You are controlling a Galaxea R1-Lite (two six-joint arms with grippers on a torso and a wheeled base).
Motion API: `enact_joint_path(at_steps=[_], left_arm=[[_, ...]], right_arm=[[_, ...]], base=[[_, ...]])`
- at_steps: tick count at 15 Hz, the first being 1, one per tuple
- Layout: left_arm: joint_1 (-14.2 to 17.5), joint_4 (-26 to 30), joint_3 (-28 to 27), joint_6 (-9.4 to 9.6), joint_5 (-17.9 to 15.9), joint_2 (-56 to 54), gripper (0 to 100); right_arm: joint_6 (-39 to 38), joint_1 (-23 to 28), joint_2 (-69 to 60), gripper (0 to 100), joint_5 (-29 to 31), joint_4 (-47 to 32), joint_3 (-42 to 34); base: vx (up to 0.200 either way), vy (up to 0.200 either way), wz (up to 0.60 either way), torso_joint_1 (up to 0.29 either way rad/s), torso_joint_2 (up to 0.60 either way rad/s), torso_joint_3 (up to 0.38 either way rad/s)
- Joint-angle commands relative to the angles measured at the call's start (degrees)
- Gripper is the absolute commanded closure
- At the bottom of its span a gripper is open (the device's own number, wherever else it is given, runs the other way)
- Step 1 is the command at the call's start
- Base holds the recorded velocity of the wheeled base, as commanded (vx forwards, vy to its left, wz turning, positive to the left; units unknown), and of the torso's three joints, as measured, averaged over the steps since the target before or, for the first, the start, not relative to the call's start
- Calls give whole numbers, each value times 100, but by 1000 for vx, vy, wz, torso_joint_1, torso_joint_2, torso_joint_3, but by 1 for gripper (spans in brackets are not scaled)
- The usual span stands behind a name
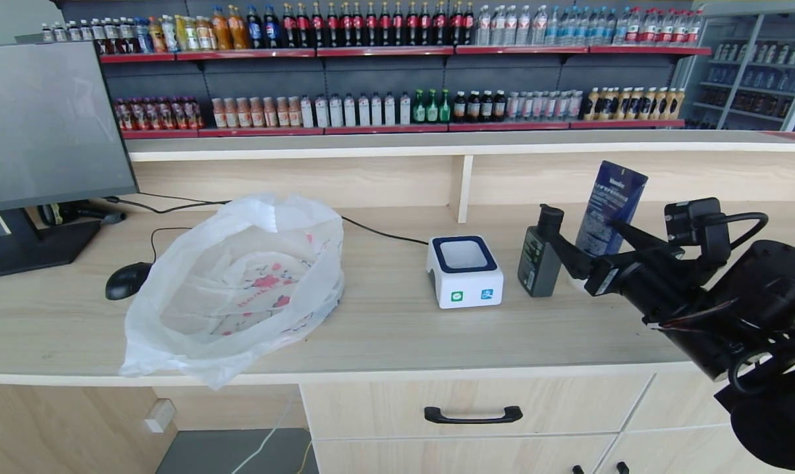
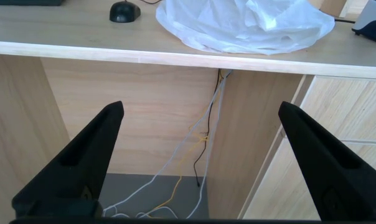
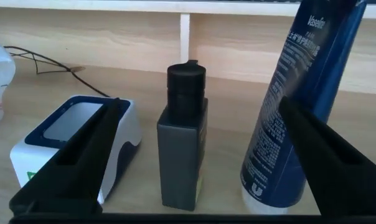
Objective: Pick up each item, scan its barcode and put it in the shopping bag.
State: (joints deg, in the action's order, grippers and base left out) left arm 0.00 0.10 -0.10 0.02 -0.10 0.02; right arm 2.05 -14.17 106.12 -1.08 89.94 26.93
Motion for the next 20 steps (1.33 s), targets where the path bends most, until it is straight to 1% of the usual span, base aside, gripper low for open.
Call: enact_joint_path(at_steps=[1, 6, 11, 12, 15, 16, 20], left_arm=[[0, -1, 1, -2, 1, -2, 0], [9, -1, 1, -2, 10, -2, 0], [0, -1, 1, -2, 1, -2, 0], [0, -1, 1, -2, 1, -2, 0], [0, -1, 1, -2, 10, -2, 0], [0, -1, 1, -2, 1, -2, 0], [9, -1, 1, -2, 1, -2, 0]], right_arm=[[-11, 116, 111, 0, -6, 6, 49], [-20, 142, 330, 0, -6, 6, 234], [-47, 37, 462, 0, -6, 6, 287], [-47, -7, 462, 0, -6, 6, 278], [-64, -350, 462, 0, 21, 6, 278], [-134, -403, 524, 0, 188, 6, 295], [-161, -394, 629, 0, 240, 6, 383]], base=[[0, 0, 0, 0, 0, 0], [0, 0, 0, 0, 0, 0], [0, 0, 0, 0, 0, 0], [0, 0, 0, 0, 0, 0], [0, 0, 0, 0, 0, 0], [0, 0, 0, 0, 0, 0], [0, 0, 0, 0, 0, 0]])
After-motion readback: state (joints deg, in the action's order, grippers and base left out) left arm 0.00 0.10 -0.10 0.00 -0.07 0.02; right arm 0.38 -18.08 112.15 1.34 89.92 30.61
